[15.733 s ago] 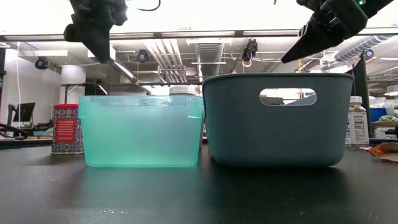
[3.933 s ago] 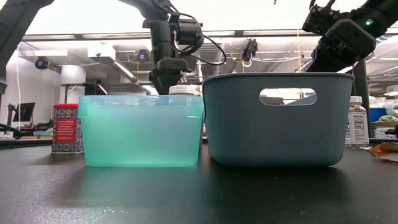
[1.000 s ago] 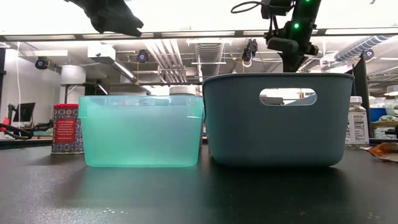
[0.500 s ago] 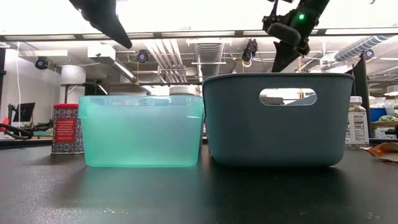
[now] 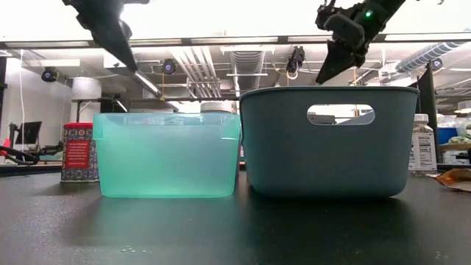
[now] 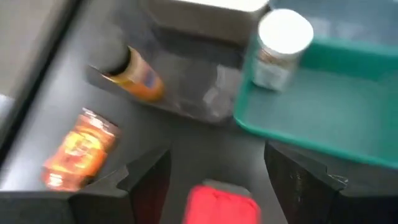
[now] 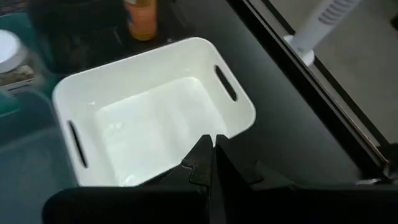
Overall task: Sort spices by type
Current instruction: Put the left orange seasoning pack into the white bin
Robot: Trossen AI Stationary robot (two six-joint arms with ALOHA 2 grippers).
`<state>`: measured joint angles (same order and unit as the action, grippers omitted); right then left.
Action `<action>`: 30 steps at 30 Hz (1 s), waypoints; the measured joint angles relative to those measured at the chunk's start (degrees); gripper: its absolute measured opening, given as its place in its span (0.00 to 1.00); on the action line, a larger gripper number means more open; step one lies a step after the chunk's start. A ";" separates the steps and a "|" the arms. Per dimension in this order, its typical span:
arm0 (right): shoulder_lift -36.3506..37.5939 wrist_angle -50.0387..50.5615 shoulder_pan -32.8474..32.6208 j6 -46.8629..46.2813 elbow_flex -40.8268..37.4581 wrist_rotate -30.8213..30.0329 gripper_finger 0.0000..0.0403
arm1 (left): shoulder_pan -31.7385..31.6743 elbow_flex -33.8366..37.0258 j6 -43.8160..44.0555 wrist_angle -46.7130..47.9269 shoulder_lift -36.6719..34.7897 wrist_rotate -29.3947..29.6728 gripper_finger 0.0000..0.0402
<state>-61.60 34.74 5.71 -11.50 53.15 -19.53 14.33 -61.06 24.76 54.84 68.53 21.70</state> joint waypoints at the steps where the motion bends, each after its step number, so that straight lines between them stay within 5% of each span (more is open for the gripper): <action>1: 0.21 -0.17 -0.66 0.03 -0.18 0.00 0.03 | 0.00 -0.04 0.08 0.82 0.00 -2.08 0.60; 7: -0.15 -1.84 -2.81 1.08 -0.44 0.01 0.03 | -0.09 -2.30 0.19 8.12 0.07 -4.20 0.60; 19: -2.13 -8.80 -2.99 3.88 -4.83 0.00 0.03 | -1.02 -4.45 -1.50 14.06 0.09 3.01 0.60; 30: -2.00 -10.22 -2.96 5.12 -5.64 0.00 0.03 | -18.23 -4.07 -19.83 15.25 -0.04 0.39 0.54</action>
<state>-63.60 24.51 2.74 -6.39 47.51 -19.53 -3.90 -65.12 4.93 70.09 68.49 22.09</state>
